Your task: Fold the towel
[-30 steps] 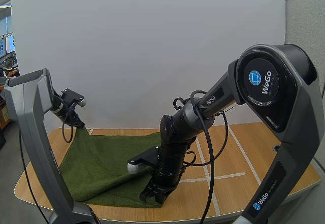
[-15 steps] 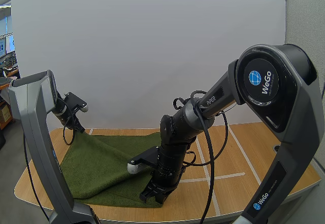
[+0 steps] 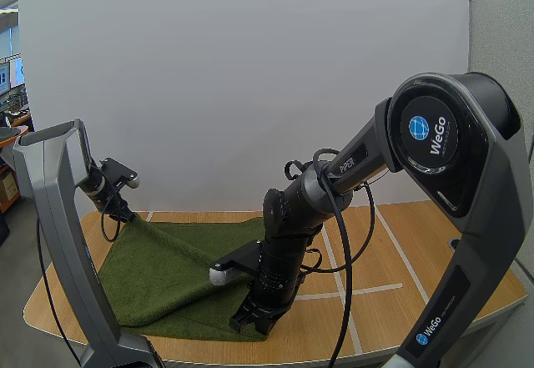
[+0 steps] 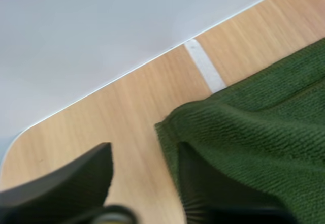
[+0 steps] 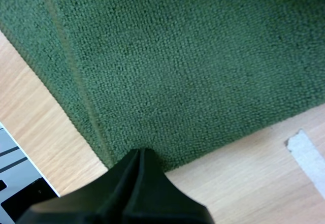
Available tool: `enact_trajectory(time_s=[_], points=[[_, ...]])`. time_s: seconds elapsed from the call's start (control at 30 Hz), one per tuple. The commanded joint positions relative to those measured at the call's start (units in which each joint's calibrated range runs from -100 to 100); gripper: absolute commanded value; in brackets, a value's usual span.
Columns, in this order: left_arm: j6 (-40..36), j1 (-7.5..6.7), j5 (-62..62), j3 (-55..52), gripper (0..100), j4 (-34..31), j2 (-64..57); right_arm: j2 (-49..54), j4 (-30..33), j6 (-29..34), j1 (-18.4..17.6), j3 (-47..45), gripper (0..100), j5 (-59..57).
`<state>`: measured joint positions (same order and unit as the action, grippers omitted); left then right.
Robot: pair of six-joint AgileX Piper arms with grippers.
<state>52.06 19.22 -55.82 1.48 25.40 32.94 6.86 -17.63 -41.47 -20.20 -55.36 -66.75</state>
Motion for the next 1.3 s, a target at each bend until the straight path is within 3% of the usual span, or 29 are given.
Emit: enact_trajectory(time_s=[0.0,0.5,0.7,0.87,1.07,1.27], points=[[-1.1,0.85,-6.4,0.8,82,0.5,-4.4,-0.7,0.5,-0.1,0.0,-0.6,0,-1.2],[-2.0,4.4,-44.2,0.8,82,1.1,-8.2,11.9,0.7,1.2,0.0,-0.4,0,0.7],[-2.0,4.48,-44.2,-0.5,80,1.6,-8.2,11.9,4.5,3.2,0.0,-0.4,0,7.1],[-1.0,4.48,-44.2,-7.0,81,1.4,-8.2,11.9,8.0,6.0,2.3,-0.2,0,13.6],[-0.5,4.48,-43.7,-12.2,81,0.2,-8.2,11.8,3.8,5.3,5.4,4.0,0,13.7],[-0.9,4.48,-42.4,-12.6,79,-1.5,-8.2,11.3,-0.5,2.0,5.5,4.8,0,16.0]])
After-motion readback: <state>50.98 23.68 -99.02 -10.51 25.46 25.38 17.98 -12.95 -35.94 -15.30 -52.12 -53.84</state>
